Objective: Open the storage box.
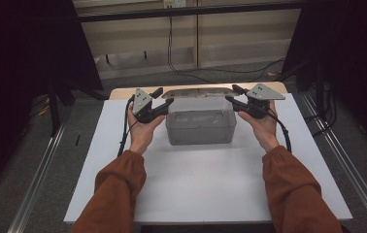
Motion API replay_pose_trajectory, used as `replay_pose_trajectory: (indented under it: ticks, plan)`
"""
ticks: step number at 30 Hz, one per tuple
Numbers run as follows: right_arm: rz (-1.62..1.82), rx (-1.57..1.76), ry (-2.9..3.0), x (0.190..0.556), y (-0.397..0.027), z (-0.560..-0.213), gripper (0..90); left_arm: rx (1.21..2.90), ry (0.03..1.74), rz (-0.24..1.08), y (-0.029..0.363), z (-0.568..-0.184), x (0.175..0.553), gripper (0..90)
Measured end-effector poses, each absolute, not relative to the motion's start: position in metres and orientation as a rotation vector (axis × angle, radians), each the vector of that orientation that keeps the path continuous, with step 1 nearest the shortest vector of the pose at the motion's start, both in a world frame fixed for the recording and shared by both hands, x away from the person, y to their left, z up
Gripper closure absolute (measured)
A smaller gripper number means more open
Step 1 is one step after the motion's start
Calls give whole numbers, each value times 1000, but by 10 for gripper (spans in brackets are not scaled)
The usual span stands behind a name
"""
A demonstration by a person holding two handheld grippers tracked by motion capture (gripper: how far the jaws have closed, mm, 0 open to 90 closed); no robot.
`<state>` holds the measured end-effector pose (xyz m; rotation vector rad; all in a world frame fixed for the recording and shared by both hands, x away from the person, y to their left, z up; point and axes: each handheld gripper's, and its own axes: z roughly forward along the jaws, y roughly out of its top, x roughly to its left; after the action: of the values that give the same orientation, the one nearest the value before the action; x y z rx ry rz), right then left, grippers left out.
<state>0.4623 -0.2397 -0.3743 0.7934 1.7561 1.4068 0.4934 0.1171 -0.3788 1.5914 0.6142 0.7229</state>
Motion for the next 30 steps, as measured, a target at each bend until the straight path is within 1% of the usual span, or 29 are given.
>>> replay_pose_trajectory:
  ticks: [3,7,14,20,30]
  plan:
    - [1412,791,1758,463,-240,-373,581,1606,615,732,116,-379,496,480]
    - [1416,793,1759,466,-241,-371,582,1597,637,711,116,-379,500,487]
    - [1419,790,1747,469,-241,-369,591,1604,640,710,117,-380,506,554]
    - [1434,807,1734,473,-243,-368,606,1594,659,691,118,-379,512,570]
    - [1436,819,1722,478,-244,-368,626,1608,668,712,115,-378,517,608]
